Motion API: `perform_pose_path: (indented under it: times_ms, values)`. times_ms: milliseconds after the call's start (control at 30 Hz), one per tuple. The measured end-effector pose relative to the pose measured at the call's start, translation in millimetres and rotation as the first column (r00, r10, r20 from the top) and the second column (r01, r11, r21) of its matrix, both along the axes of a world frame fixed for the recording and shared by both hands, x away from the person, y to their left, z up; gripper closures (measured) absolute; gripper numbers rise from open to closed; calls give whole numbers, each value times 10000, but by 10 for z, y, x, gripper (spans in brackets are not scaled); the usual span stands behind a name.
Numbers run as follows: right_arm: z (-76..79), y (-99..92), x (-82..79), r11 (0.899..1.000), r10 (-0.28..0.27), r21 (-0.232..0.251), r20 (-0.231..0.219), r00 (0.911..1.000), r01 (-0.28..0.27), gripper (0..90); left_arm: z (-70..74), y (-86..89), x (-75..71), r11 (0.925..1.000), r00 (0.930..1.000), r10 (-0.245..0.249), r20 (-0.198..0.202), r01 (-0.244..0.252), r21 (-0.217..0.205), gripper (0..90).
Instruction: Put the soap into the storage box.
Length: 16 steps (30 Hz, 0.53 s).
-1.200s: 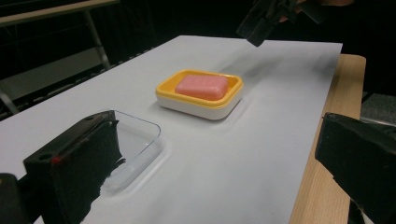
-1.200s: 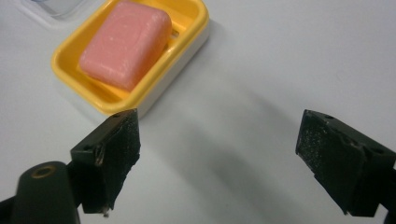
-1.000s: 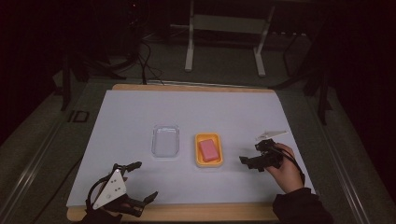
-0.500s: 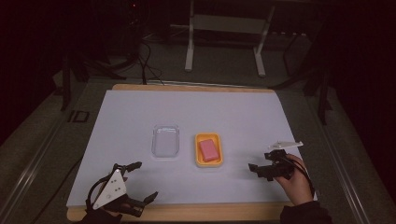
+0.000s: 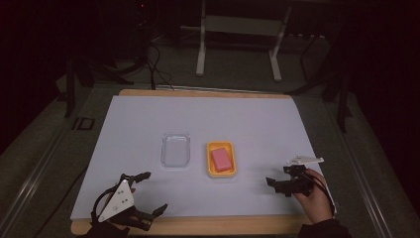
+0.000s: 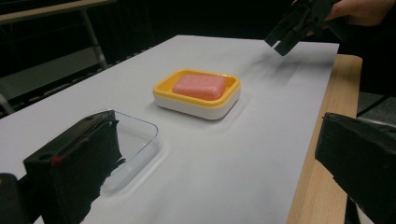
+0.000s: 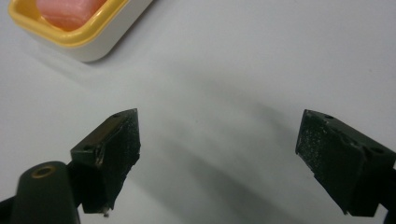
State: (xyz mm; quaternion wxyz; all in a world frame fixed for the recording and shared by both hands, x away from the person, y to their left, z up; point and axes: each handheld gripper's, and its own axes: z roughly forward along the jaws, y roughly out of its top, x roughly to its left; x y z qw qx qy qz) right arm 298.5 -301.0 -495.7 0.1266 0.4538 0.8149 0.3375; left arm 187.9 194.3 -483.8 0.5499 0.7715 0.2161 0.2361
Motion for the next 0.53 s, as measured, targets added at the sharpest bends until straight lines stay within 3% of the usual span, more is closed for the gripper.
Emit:
perform_pose_path:
  times_ms: [533]
  values:
    - [-53, 23, 32, 9997, -12, -232, 7, 10000, 12, 140, 7, -6, -13, 9999, 9999, -118, 8, 118, -8, 6]
